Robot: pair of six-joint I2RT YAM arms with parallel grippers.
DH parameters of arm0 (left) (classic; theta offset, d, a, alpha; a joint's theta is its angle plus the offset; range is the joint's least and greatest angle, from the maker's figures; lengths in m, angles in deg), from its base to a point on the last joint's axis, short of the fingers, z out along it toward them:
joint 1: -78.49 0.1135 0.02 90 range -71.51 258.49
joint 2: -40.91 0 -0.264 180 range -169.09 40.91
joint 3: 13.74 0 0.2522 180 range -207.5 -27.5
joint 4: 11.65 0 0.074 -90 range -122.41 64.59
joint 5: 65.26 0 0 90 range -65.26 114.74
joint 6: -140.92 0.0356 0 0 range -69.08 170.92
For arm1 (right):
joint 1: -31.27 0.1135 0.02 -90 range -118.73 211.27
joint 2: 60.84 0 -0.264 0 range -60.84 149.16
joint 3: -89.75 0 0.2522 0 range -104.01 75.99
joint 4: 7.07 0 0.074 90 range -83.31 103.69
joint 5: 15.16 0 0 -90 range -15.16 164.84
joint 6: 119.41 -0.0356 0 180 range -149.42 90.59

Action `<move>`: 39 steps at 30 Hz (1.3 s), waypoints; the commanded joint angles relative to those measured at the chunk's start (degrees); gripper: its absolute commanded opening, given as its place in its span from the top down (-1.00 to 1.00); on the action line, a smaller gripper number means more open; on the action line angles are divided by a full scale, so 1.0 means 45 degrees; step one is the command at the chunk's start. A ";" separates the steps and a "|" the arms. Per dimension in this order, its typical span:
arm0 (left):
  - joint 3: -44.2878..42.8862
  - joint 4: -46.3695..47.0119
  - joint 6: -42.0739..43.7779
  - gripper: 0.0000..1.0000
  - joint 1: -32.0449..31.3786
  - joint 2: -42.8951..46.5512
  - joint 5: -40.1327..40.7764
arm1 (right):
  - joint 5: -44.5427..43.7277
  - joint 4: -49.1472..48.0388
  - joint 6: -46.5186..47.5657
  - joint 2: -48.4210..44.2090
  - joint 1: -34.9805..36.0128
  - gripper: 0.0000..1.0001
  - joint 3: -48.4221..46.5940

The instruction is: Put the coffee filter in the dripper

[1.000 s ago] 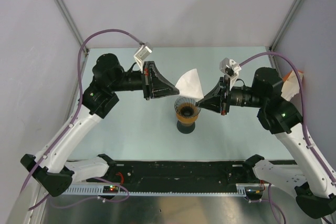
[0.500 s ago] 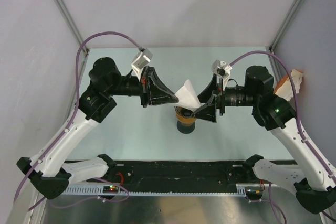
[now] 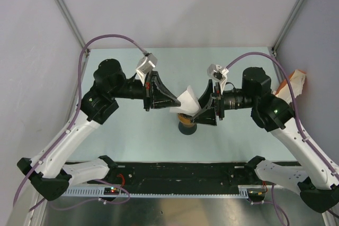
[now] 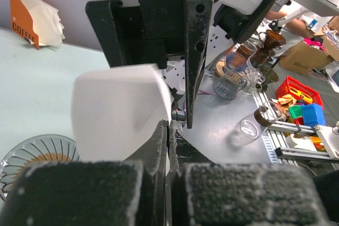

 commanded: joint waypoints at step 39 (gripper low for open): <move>-0.0428 -0.1109 0.1045 -0.35 0.0018 0.0259 0.1625 | -0.2320 -0.1295 0.1027 -0.0295 0.0699 1.00 -0.0362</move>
